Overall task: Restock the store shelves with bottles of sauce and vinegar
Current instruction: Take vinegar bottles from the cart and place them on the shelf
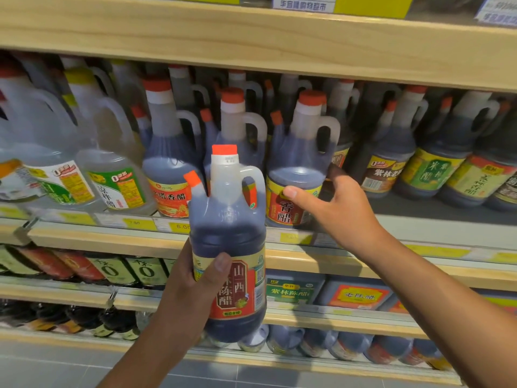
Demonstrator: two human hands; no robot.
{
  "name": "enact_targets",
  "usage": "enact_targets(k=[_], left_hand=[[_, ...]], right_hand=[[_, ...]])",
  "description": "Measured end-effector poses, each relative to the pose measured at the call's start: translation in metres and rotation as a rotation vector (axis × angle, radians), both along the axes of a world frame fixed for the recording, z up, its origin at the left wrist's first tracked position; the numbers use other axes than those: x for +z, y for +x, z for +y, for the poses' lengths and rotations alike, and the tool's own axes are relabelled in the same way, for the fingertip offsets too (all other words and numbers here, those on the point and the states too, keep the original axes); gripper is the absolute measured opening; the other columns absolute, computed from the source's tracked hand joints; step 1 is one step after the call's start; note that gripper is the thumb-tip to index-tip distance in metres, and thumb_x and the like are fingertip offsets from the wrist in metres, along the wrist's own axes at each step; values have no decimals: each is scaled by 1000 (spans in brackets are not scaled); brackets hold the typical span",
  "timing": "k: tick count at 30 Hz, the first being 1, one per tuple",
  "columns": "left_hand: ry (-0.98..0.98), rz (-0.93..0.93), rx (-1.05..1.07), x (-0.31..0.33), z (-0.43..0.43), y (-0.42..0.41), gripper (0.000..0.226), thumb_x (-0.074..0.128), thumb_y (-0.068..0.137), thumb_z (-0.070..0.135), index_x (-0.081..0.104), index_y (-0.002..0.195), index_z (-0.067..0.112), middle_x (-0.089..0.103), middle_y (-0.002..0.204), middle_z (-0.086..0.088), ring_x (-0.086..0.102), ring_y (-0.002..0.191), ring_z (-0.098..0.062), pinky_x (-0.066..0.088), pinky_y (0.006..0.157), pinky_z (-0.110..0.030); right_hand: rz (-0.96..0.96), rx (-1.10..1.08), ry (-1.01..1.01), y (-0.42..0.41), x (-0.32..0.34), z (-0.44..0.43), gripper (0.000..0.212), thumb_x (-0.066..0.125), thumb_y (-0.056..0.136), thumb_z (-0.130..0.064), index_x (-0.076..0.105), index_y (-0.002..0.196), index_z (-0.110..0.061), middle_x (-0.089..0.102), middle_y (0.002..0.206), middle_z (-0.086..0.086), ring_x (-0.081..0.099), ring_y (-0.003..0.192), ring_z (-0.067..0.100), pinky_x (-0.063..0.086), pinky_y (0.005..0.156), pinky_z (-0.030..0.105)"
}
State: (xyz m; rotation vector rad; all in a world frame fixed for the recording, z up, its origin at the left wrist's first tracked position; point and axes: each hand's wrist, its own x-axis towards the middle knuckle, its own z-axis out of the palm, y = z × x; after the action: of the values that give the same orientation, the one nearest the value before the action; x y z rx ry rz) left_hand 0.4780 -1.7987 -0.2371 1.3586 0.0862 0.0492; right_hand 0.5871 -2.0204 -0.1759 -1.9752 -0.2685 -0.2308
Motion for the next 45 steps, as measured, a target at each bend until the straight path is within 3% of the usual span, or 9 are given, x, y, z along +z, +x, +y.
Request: enact_targets(k=[8,13,15,20,24,29,34,40,45], left_hand=[[17,-5,-56,18,-20,1,68,78,33,93,71,92,61,80,103,9,78,92,-14,60,66,-20],[2,-2,-106,26,-46,9,79,77,36,94,71,103,52,80,109,4,77,99,-19,62,79,-36],[1,-2,-141,31,-61,14,92,78,43,91,69,118,40,79,111,-1,77,102,-24,61,83,-41],[46,-77,-284,47,-101,17,67,69,75,80,67,126,37,77,119,2,75,108,-19,60,81,-24],[149,-121,-330,53,-130,20,59,58,78,71,61,126,38,77,111,14,74,101,-6,56,76,-14],[290,-180,-279,62,-139,21,41,40,79,78,59,110,60,68,107,35,63,101,15,48,78,-4],[442,-369,12,60,-114,33,52,61,82,52,47,131,44,71,86,7,66,67,-15,58,68,-44],[784,-415,196,67,-82,67,71,70,87,50,30,143,36,67,67,12,59,56,-8,53,60,-42],[1027,-375,268,64,-83,64,74,70,85,52,40,147,25,60,54,9,60,56,-8,51,55,-38]], right_hand=[[-19,-85,116,-35,1,-25,59,77,78,-47,63,131,-24,70,118,-12,63,113,0,51,80,9],[202,97,183,-75,1,-48,35,74,82,-51,75,109,-30,76,104,-6,71,98,11,61,71,28],[324,223,171,-88,4,-55,34,72,87,-54,73,114,-34,75,113,-6,71,106,12,62,81,34],[426,283,174,-105,9,-64,53,76,73,-55,65,123,-41,73,120,-11,69,112,7,58,88,27],[327,116,141,-107,9,-73,46,94,58,-49,67,95,-55,76,90,-22,71,81,-6,51,61,7],[341,138,205,-99,20,-95,39,92,65,-37,75,100,-34,80,96,-7,76,88,9,56,68,14],[342,104,216,-71,39,-111,49,83,63,-40,76,106,-18,80,98,-1,77,90,14,57,67,17],[330,18,142,-27,50,-123,53,82,65,-52,77,107,-20,80,101,-1,76,95,18,57,79,30],[300,-78,180,-4,32,-115,65,89,61,-40,72,119,-18,79,104,-7,75,96,8,59,85,29]])
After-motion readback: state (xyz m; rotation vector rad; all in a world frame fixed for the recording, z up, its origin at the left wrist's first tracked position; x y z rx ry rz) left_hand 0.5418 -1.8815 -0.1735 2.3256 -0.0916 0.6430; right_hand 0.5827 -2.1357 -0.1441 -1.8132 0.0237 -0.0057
